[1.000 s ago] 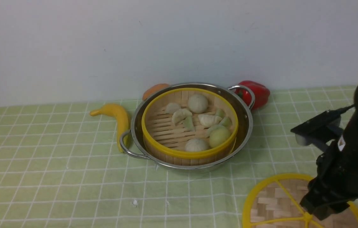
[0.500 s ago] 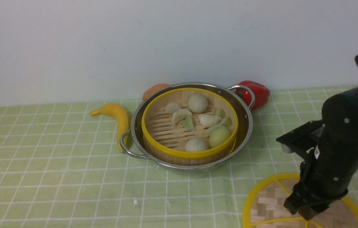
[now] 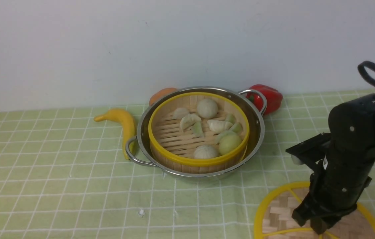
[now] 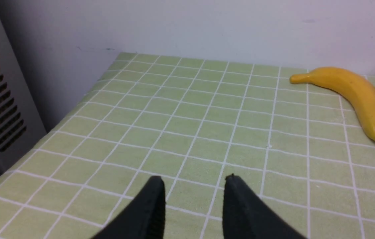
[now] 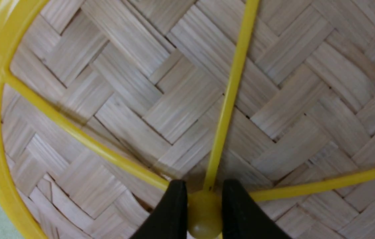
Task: Place the steamer in the pot on the green tablecloth, and put the lid on the steamer.
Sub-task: 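Move the gripper down to the bamboo steamer lid and grasp its center knob, then place the bamboo steamer lid onto the steamer basket in the pot with the right gripper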
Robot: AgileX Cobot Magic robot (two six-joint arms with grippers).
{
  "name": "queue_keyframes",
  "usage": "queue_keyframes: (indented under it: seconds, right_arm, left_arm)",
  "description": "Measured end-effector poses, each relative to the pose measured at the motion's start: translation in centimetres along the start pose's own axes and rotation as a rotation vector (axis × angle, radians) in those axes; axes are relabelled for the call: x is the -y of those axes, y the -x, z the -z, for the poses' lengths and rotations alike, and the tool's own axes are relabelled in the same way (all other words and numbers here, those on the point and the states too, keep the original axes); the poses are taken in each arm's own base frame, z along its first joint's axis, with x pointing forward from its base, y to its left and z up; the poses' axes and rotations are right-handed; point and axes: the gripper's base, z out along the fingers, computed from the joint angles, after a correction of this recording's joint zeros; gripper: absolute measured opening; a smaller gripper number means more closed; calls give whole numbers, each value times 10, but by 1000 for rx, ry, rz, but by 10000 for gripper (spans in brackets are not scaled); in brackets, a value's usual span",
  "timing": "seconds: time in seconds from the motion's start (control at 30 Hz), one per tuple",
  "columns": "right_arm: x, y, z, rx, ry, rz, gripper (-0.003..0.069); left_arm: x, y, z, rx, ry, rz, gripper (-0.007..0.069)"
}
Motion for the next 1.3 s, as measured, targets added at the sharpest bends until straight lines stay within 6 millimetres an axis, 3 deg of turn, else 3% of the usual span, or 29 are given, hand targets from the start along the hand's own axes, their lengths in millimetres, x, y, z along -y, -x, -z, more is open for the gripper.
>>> queue_keyframes:
  seconds: [0.17,0.3,0.43,0.47,0.53,0.67,0.77,1.0,1.17,1.3]
  right_arm:
    - [-1,-5,18,79,-5,-67,144]
    - [2,-13,62,302,-19,-129,144]
    - [-3,-16,105,506,18,-82,144]
    - [-4,-16,107,512,19,-81,144]
    - [-11,-10,126,573,58,-9,144]
    - [-22,10,146,637,89,99,144]
    - [-27,25,151,658,88,148,144]
    - [-50,89,159,723,70,302,144]
    - [-59,119,148,716,71,327,144]
    - [-67,143,125,674,68,368,144]
  left_arm:
    - [0,0,0,1,0,0,243]
    - [0,0,0,1,0,0,243]
    - [0,0,0,1,0,0,243]
    - [0,0,0,1,0,0,243]
    - [0,0,0,1,0,0,243]
    - [0,0,0,1,0,0,243]
    - [0,0,0,1,0,0,243]
    - [0,0,0,2,0,0,243]
    - [0,0,0,2,0,0,243]
    - [0,0,0,2,0,0,243]
